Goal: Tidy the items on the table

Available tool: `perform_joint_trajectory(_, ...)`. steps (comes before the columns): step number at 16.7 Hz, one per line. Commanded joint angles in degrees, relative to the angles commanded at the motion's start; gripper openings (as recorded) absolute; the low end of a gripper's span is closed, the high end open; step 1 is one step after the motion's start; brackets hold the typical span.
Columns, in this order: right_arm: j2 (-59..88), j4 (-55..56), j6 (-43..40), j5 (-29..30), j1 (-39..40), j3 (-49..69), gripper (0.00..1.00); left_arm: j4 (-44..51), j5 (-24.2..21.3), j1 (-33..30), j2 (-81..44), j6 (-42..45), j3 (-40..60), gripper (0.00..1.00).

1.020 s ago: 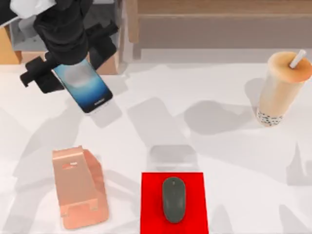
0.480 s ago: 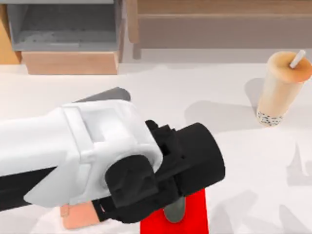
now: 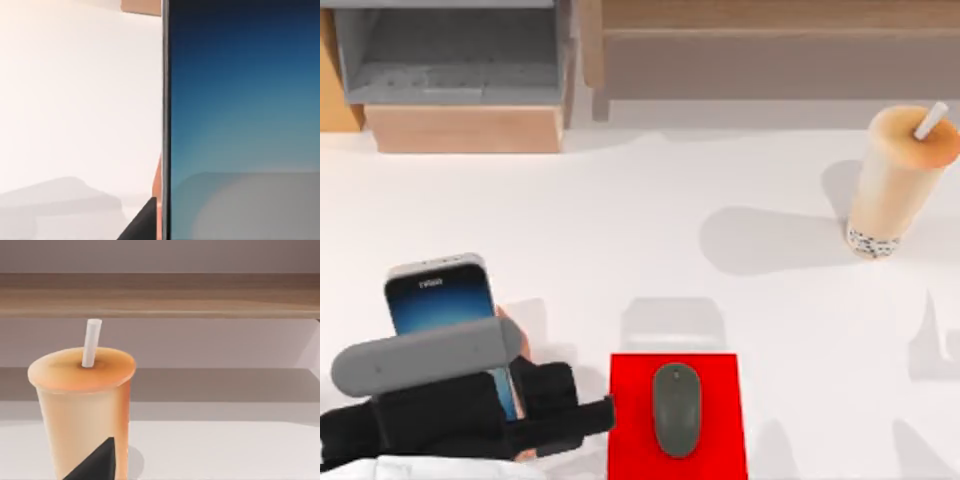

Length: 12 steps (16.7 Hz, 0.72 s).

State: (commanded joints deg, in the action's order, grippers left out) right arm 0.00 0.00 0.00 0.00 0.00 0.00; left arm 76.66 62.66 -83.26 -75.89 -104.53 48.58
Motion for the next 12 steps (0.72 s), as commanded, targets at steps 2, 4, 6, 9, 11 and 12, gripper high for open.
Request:
perform_joint_trajectory(2, 0.0, 0.0, 0.0, 0.0, 0.0, 0.0, 1.0, 0.0, 0.0, 0.0, 0.0, 0.0, 0.0, 0.0)
perform_joint_trajectory(4, 0.0, 0.0, 0.0, 0.0, 0.0, 0.0, 1.0, -0.1, -0.1, 0.2, -0.2, 0.1, 0.2, 0.0)
perform_joint_trajectory(6, 0.0, 0.0, 0.0, 0.0, 0.0, 0.0, 1.0, -0.8, 0.1, 0.0, 0.0, 0.3, 0.6, 0.0)
perform_joint_trajectory(9, 0.0, 0.0, 0.0, 0.0, 0.0, 0.0, 1.0, -5.8, 1.6, -1.8, 1.8, 1.8, 3.8, 0.0)
perform_joint_trajectory(11, 0.0, 0.0, 0.0, 0.0, 0.0, 0.0, 1.0, -11.0, 2.4, -2.8, 3.7, 4.3, 5.8, 0.0)
perform_joint_trajectory(12, 0.0, 0.0, 0.0, 0.0, 0.0, 0.0, 1.0, -13.9, 2.7, -3.0, 4.7, 6.1, 6.4, 0.0)
